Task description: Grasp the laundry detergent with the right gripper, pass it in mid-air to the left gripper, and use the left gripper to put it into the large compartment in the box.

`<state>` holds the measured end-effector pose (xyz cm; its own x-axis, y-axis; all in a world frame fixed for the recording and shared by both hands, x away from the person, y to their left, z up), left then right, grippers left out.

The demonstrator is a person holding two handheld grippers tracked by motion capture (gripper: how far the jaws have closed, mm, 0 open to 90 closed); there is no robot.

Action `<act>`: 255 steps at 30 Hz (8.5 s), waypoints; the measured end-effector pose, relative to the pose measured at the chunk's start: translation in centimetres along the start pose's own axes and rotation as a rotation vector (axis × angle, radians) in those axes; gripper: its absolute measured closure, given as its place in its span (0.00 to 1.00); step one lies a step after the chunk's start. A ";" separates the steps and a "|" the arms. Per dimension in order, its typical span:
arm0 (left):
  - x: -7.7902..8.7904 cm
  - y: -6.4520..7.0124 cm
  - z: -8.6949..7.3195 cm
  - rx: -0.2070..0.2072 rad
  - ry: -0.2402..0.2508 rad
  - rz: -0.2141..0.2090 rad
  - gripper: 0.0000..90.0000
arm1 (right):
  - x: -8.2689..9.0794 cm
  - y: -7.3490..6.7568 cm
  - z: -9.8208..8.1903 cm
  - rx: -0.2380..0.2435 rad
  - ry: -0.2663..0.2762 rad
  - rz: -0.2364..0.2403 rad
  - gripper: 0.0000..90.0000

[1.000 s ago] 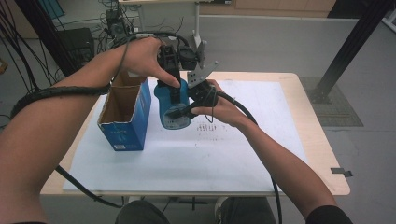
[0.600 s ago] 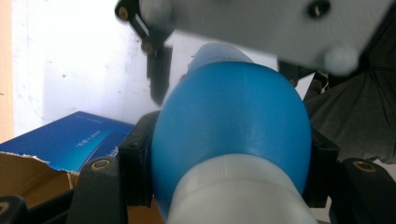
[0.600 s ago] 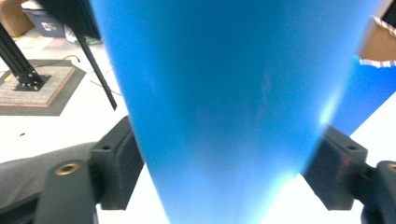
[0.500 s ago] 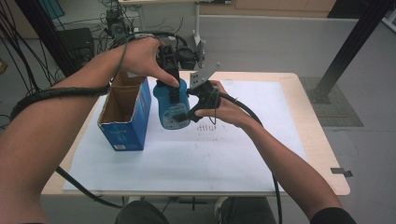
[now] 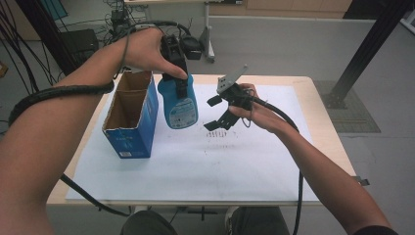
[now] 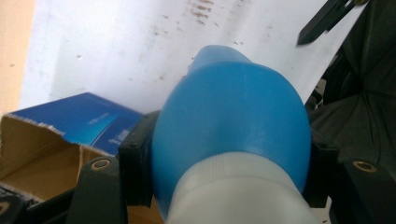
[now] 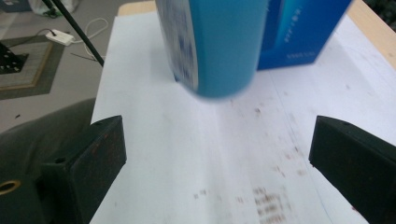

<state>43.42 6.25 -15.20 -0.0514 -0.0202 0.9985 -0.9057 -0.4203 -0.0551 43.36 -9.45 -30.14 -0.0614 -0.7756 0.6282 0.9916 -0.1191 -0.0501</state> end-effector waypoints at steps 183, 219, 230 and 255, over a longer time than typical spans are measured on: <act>-14.5 -10.3 -12.7 1.119 -0.060 -0.063 0.41 | 11.1 1.1 -5.5 -0.072 -0.246 -0.242 0.06; -15.5 -10.6 -12.8 1.104 -0.039 -0.039 0.41 | 12.7 1.2 -6.2 -0.093 -0.256 -0.272 0.06; -15.5 -10.7 -12.9 1.107 -0.030 -0.039 0.41 | 12.8 1.2 -6.1 -0.095 -0.258 -0.274 0.06; -15.5 -10.7 -12.8 1.106 -0.031 -0.035 0.41 | 13.1 1.2 -6.2 -0.098 -0.258 -0.281 0.06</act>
<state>48.49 22.65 -30.15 -0.0090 -0.0086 0.9999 -0.0299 -0.9995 -0.0089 42.99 -23.66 -26.79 -0.2855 -0.5248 0.8019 0.9240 -0.3729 0.0850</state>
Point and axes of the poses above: each handheld gripper's, and its own axes: x roughly backward along the jaws, z roughly out of its top, y roughly to its right, the point moved 3 cm from there along -x, roughly forward along the jaws
